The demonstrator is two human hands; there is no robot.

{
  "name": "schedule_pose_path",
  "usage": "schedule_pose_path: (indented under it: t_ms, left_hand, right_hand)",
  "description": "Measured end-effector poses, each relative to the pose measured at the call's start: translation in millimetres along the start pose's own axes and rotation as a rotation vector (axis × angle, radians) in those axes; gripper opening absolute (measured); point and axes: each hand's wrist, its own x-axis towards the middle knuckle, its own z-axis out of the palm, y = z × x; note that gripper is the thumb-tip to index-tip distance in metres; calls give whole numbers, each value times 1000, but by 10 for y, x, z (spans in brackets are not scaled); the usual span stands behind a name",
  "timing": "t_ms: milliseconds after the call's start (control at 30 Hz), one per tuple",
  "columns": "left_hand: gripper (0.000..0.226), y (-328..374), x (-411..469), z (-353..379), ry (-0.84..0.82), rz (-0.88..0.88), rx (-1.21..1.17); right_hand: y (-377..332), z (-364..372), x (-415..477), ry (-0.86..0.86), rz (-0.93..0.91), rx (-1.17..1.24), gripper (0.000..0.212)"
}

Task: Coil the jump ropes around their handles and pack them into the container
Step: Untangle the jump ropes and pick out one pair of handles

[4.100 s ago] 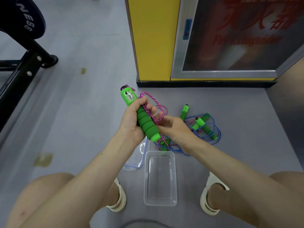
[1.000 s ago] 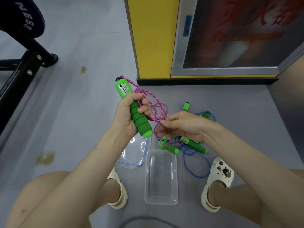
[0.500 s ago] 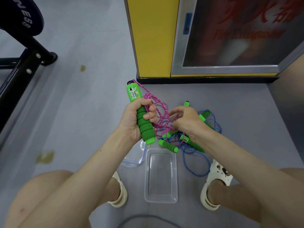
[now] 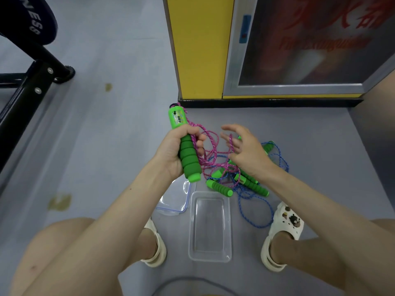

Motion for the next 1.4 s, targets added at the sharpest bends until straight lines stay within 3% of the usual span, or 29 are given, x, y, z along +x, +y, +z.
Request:
schedule_pose_path:
  t_ms: [500, 667, 833, 933, 1100, 1233, 1333, 1400]
  left_hand:
    - [9, -186, 100, 7, 80, -147, 54]
    - [19, -187, 87, 64, 39, -162, -21]
    - [33, -192, 82, 107, -40, -91, -85]
    - [37, -133, 79, 130, 22, 26, -74]
    - [29, 96, 87, -13, 52, 109, -190]
    - [29, 294, 80, -170, 73, 182, -203]
    - [28, 434, 73, -337, 122, 233, -246]
    - [29, 522, 61, -454, 170, 255, -272]
  right_hand:
    - [-98, 110, -39, -15, -194, -7, 78]
    - [-146, 129, -108, -71, -211, 17, 80]
    - [-111, 149, -195, -25, -238, -211, 83]
    - [-79, 102, -174, 16, -169, -333, 80]
    - [164, -78, 10, -111, 236, -492, 22]
    - [165, -164, 29, -150, 328, -440, 32]
    - [160, -300, 7, -206, 259, -672, 35]
    - [200, -378, 1, -242, 328, -785, 43]
